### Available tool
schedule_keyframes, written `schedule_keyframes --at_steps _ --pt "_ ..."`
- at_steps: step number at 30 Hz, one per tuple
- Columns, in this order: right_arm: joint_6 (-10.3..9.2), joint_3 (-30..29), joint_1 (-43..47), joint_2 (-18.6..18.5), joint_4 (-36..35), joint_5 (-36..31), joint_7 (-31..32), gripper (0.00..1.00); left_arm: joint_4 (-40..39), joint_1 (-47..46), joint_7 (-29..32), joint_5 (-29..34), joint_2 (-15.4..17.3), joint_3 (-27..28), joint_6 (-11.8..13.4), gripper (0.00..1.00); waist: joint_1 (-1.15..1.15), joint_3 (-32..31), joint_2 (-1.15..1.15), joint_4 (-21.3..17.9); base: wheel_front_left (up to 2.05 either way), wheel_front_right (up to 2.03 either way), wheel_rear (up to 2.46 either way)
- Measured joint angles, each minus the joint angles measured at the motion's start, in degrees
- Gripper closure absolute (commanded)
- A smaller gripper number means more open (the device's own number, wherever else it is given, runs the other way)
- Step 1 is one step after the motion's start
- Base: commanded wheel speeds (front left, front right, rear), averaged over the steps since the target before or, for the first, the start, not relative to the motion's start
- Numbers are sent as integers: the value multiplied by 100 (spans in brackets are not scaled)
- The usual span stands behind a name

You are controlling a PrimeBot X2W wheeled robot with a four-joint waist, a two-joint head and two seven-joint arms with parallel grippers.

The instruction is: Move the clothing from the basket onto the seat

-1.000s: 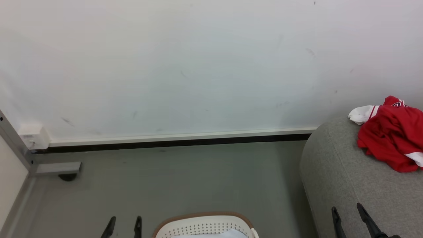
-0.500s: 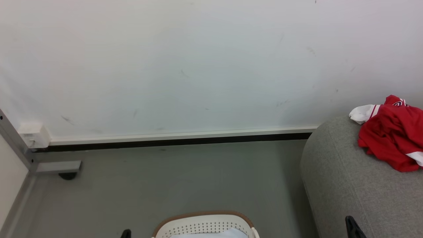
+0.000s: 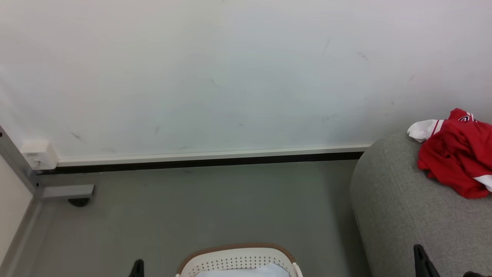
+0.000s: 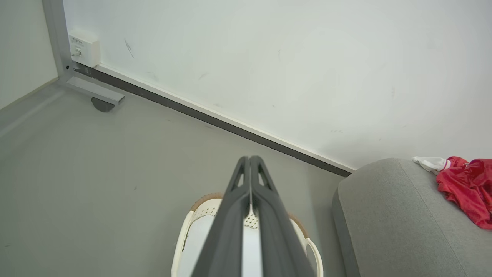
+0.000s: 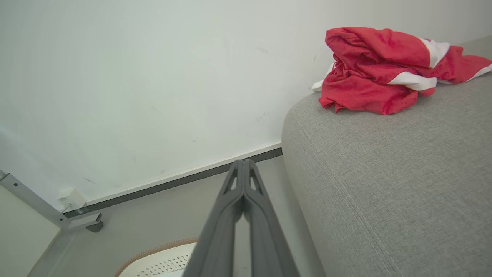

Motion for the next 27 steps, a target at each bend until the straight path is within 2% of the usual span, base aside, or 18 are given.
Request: schedule_keyframes --at_steps 27 --pt "0 -211 -307 -2 -108 2431 589 100 -10 -376 582 -2229 -136 450 -328 100 0 114 0 13 0 0 0"
